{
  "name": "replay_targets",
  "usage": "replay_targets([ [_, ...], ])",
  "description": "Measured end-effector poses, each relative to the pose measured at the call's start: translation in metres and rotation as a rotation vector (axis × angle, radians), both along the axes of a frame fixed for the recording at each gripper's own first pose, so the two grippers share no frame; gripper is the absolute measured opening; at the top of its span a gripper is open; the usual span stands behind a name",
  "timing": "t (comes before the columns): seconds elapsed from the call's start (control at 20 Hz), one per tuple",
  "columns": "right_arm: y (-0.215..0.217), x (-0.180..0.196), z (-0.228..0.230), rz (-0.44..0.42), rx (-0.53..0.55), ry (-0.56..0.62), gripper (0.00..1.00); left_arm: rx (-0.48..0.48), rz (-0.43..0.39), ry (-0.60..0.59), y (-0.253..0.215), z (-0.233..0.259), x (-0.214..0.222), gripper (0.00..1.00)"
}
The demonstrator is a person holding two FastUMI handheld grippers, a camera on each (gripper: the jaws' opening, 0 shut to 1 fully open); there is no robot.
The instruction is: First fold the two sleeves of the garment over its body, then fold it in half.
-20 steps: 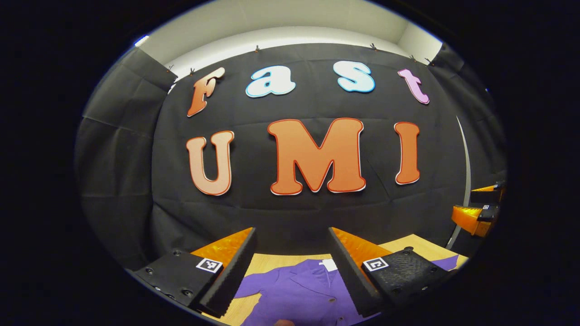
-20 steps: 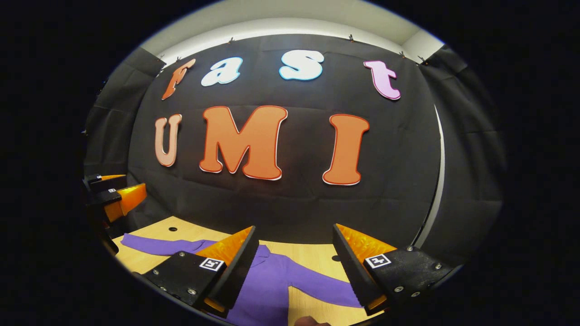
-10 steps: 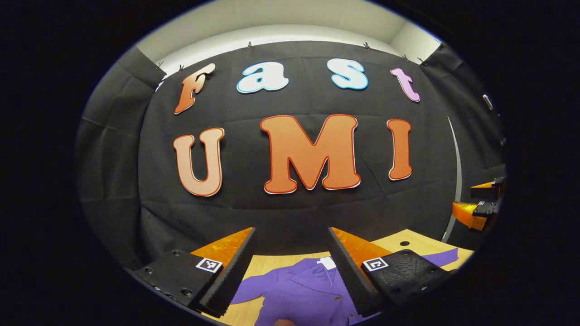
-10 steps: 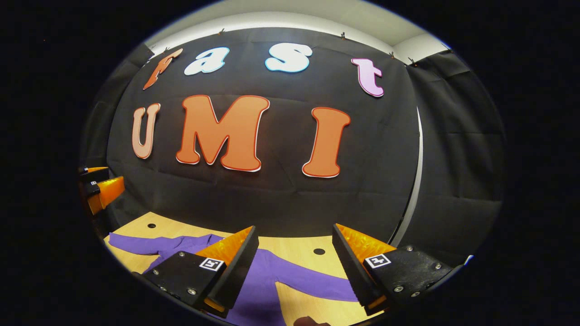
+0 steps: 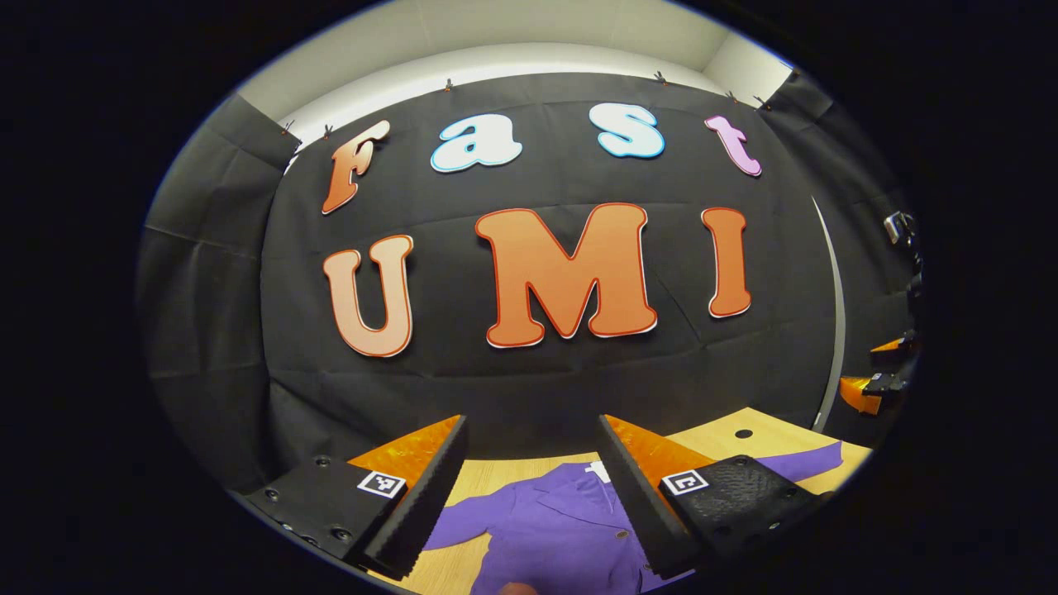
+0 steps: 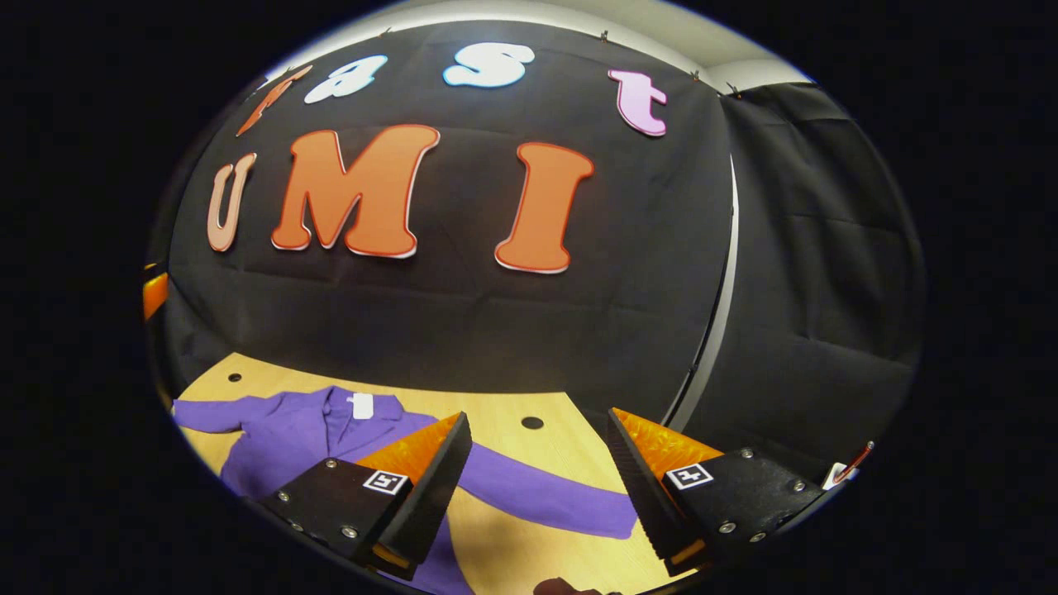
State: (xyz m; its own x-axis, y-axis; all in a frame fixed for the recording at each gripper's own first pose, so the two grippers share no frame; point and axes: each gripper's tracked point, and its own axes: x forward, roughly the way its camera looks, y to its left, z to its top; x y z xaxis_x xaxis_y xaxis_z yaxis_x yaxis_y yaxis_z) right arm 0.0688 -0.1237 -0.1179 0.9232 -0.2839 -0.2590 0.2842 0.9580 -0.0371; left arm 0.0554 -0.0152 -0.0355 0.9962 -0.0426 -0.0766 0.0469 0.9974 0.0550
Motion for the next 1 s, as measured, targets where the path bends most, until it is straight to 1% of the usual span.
replay_targets([
  [0.15, -0.026, -0.003, -0.036, -0.027, 0.034, 0.105, 0.98, 0.007, 0.004, 0.014, -0.006, 0.000, -0.005, 0.96],
  [0.25, -0.048, -0.007, -0.056, -0.059, 0.018, 0.175, 0.98, 0.013, 0.009, 0.027, -0.011, -0.004, -0.006, 0.96],
  [0.3, -0.056, -0.007, -0.067, -0.057, 0.013, 0.205, 0.98, 0.015, 0.012, 0.035, -0.014, -0.006, -0.009, 0.96],
  [0.4, -0.063, -0.004, -0.089, -0.033, 0.009, 0.284, 0.98, 0.016, 0.013, 0.048, -0.020, -0.010, -0.012, 0.96],
  [0.45, -0.068, -0.002, -0.099, -0.017, 0.008, 0.323, 0.98, 0.019, 0.012, 0.053, -0.023, -0.009, -0.013, 1.00],
  [0.5, -0.075, -0.001, -0.110, -0.004, 0.008, 0.360, 0.98, 0.025, 0.015, 0.058, -0.025, -0.010, -0.014, 0.96],
  [0.7, -0.089, 0.008, -0.148, 0.061, 0.022, 0.494, 0.98, 0.047, 0.024, 0.071, -0.034, -0.012, -0.021, 0.96],
  [0.75, -0.094, 0.010, -0.158, 0.073, 0.025, 0.528, 0.98, 0.053, 0.028, 0.077, -0.037, -0.012, -0.022, 1.00],
  [0.8, -0.098, 0.013, -0.167, 0.084, 0.035, 0.558, 0.99, 0.059, 0.034, 0.084, -0.038, -0.014, -0.025, 0.96],
  [0.85, -0.100, 0.017, -0.174, 0.094, 0.051, 0.586, 0.98, 0.061, 0.040, 0.091, -0.040, -0.016, -0.026, 1.00],
  [0.9, -0.105, 0.018, -0.183, 0.103, 0.070, 0.614, 0.98, 0.061, 0.045, 0.100, -0.042, -0.019, -0.027, 0.97],
  [0.95, -0.109, 0.021, -0.191, 0.108, 0.089, 0.647, 0.99, 0.060, 0.049, 0.111, -0.044, -0.021, -0.028, 1.00],
  [1.0, -0.113, 0.020, -0.201, 0.118, 0.111, 0.683, 0.98, 0.062, 0.052, 0.120, -0.046, -0.025, -0.029, 1.00],
])
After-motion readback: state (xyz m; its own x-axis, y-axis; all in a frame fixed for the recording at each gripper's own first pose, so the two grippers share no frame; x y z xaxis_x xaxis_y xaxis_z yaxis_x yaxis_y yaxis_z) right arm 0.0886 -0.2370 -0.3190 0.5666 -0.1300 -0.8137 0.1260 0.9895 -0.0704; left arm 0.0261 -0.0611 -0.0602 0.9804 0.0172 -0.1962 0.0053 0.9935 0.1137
